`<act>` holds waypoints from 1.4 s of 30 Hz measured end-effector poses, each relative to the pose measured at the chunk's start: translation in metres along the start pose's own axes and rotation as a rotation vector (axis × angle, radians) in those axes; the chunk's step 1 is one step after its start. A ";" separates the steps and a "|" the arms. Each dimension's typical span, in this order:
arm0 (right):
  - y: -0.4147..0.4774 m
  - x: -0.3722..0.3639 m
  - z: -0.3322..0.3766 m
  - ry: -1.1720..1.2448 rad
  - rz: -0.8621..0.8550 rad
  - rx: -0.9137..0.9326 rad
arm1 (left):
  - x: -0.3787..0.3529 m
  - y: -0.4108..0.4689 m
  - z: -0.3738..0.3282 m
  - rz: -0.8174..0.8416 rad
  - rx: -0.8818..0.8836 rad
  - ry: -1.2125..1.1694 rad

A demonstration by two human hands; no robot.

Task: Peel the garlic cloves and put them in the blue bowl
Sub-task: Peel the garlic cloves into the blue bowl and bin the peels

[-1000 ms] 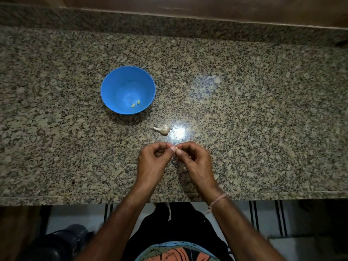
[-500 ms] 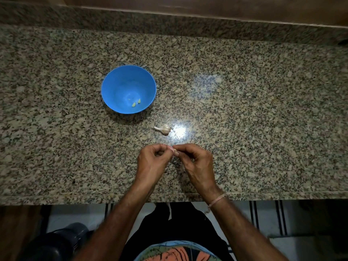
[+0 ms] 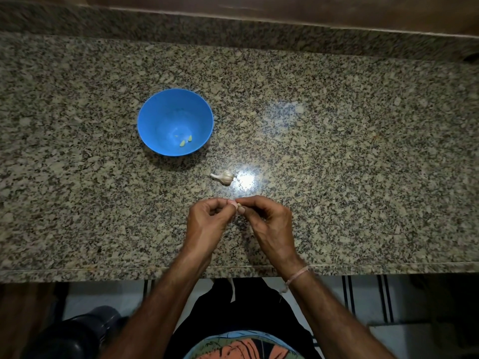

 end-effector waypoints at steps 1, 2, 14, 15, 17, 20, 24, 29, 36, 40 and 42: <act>0.000 0.001 0.000 -0.012 -0.005 0.003 | 0.000 -0.001 -0.001 0.006 -0.006 -0.016; 0.000 0.001 0.001 -0.025 -0.008 0.009 | 0.000 -0.002 -0.002 0.012 -0.009 -0.022; 0.000 0.003 0.001 0.024 0.021 -0.002 | -0.001 0.004 0.002 0.022 0.010 0.021; -0.001 0.002 -0.001 0.067 0.028 -0.017 | -0.003 0.003 0.003 0.017 0.016 0.018; -0.002 0.001 -0.006 0.208 0.034 -0.057 | -0.005 0.004 0.007 0.005 0.029 -0.001; -0.005 0.002 -0.014 0.415 -0.005 -0.134 | -0.004 0.006 0.015 -0.033 0.054 -0.028; -0.007 0.005 -0.019 0.532 -0.005 -0.204 | 0.001 0.005 0.022 -0.083 0.056 0.030; -0.008 0.005 -0.014 0.472 0.025 -0.196 | -0.007 0.004 0.009 -0.029 -0.039 0.023; -0.007 0.007 -0.009 0.260 0.055 -0.172 | -0.004 -0.002 -0.007 -0.045 -0.181 0.275; -0.009 0.000 -0.007 0.333 0.070 -0.183 | -0.006 -0.002 -0.007 -0.108 -0.184 0.408; -0.008 -0.002 -0.003 0.255 0.071 -0.148 | -0.006 -0.003 -0.007 -0.145 -0.174 0.438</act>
Point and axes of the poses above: each hand's wrist, its own y-axis towards the middle knuckle, its own x-axis out of the back of the hand, z = x × y, the point moved 8 cm from there along y, towards the middle knuckle, and after that the axes turned 14 degrees about z, right-handed, at the moved point
